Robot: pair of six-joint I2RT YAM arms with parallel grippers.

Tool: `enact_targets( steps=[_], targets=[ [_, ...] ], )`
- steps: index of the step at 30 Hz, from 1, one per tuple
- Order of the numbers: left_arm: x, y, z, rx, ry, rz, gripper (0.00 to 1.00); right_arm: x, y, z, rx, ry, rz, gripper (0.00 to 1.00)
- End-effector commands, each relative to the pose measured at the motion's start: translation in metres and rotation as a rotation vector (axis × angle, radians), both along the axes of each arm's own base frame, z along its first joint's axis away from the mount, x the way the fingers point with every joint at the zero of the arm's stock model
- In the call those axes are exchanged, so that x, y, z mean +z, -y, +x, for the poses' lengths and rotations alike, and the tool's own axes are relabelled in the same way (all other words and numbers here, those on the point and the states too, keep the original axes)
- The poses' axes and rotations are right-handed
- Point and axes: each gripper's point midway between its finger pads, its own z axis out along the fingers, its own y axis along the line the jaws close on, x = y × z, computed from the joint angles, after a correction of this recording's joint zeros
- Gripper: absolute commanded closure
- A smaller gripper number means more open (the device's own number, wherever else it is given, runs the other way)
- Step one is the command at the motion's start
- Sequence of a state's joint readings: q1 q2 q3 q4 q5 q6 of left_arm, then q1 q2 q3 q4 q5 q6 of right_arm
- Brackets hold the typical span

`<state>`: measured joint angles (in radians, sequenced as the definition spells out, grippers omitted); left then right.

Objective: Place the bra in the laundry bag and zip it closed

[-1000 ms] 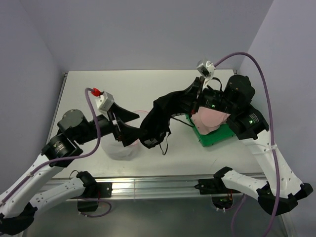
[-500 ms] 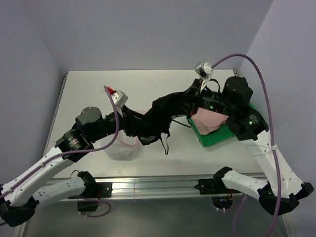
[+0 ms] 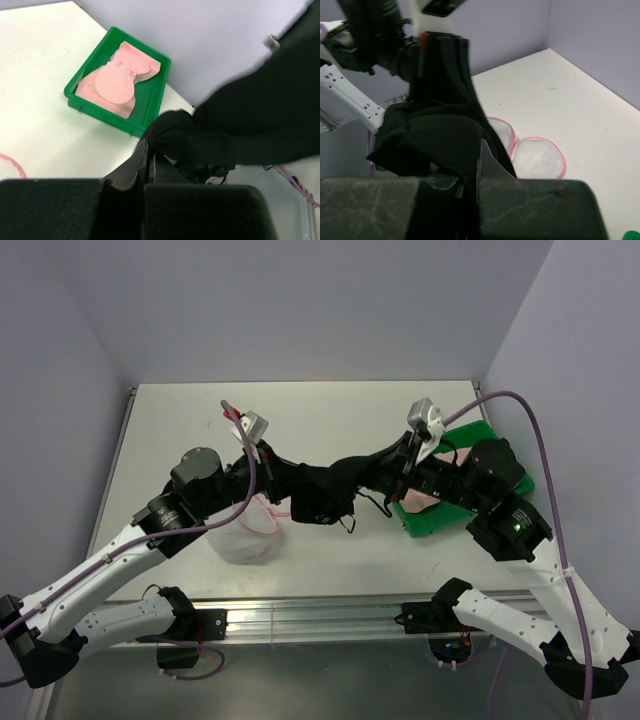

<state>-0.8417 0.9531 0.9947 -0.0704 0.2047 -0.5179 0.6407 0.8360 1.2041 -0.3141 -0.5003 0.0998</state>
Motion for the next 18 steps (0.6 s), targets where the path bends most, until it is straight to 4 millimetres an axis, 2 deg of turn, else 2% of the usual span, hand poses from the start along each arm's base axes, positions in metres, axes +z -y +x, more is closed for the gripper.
enact_targets(
  steps=[1, 5, 6, 7, 8, 9, 12, 15, 17, 18],
  targets=[
    [0.03, 0.001, 0.014, 0.023, -0.018, -0.115, 1.0, 0.015, 0.002, -0.011, 0.003, 0.128, 0.064, 0.91],
    [0.039, -0.008, 0.031, 0.022, -0.071, -0.173, 1.0, -0.012, 0.0, -0.034, 0.05, 0.107, 0.073, 0.75],
    [0.041, -0.01, 0.034, 0.023, -0.089, -0.19, 1.0, -0.032, -0.004, -0.034, 0.059, 0.066, 0.066, 0.68],
    [0.042, -0.015, 0.038, 0.023, -0.093, -0.198, 1.0, -0.041, -0.006, -0.037, 0.071, 0.052, 0.06, 0.53],
    [0.046, -0.016, 0.039, 0.024, -0.087, -0.212, 1.0, -0.049, -0.009, -0.045, 0.102, 0.035, 0.049, 0.47],
    [0.046, -0.017, 0.04, 0.029, -0.088, -0.219, 1.0, -0.069, -0.012, -0.046, 0.107, -0.015, 0.014, 0.44],
    [0.05, -0.021, 0.043, 0.054, -0.07, -0.212, 1.0, -0.101, -0.012, -0.047, 0.083, -0.083, -0.052, 0.34],
    [0.05, -0.026, 0.039, 0.064, -0.051, -0.22, 1.0, -0.109, -0.002, -0.031, -0.03, -0.104, -0.067, 0.27],
    [0.048, -0.027, 0.036, 0.056, -0.042, -0.23, 1.0, -0.099, 0.003, -0.023, -0.088, -0.102, -0.057, 0.24],
    [0.049, -0.028, 0.034, 0.055, -0.032, -0.227, 1.0, -0.094, 0.006, -0.02, -0.114, -0.096, -0.047, 0.19]
  ],
)
